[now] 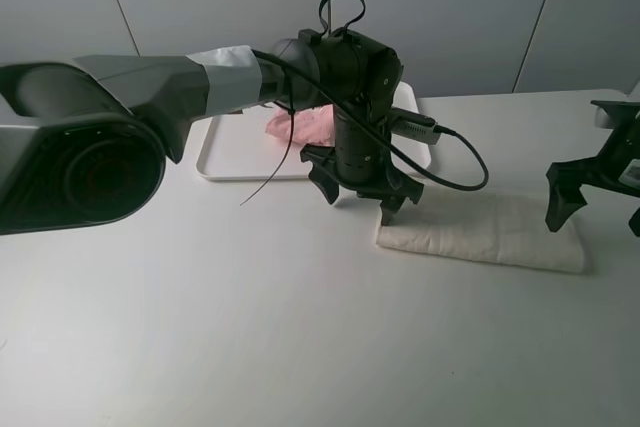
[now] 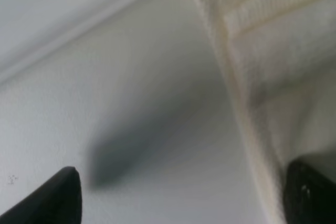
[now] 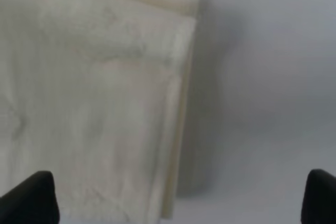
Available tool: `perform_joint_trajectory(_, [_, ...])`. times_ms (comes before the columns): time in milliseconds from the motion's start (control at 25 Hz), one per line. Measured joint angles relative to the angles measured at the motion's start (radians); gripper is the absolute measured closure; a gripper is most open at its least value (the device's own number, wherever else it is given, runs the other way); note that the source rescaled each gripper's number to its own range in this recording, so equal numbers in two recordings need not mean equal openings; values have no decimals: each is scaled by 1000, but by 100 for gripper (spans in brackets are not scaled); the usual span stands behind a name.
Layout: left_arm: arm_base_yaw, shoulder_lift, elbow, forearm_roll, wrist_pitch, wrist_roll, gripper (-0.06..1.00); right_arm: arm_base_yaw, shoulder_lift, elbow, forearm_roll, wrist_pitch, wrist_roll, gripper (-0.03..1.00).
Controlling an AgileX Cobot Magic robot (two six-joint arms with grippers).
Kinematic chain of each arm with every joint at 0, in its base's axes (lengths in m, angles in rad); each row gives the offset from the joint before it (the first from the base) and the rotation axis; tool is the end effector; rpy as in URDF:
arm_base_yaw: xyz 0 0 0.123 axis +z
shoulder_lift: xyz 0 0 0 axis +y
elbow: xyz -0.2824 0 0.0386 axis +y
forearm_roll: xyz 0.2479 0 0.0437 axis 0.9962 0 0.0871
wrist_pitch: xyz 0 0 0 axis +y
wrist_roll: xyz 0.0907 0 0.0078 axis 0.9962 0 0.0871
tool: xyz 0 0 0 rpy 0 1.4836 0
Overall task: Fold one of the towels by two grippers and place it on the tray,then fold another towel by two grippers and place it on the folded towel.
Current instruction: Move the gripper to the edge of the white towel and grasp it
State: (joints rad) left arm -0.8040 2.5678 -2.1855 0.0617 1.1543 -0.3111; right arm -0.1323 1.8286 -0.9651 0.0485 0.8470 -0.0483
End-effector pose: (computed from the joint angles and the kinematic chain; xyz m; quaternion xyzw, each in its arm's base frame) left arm 0.3613 -0.3676 0.1017 0.2538 0.9649 -0.0075 0.0667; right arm 0.2966 -0.0361 0.1353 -0.0585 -0.9978 -0.0200 0.0245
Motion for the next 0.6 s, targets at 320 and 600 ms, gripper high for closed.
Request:
perform_joint_trajectory(320, [0,0,0,0,0,15,-4,-3,82,-1,41,-57,-14,3])
perform_joint_trajectory(600, [0,0,0,-4,5,17,-4,-3,100,-2,44,-99,-14,9])
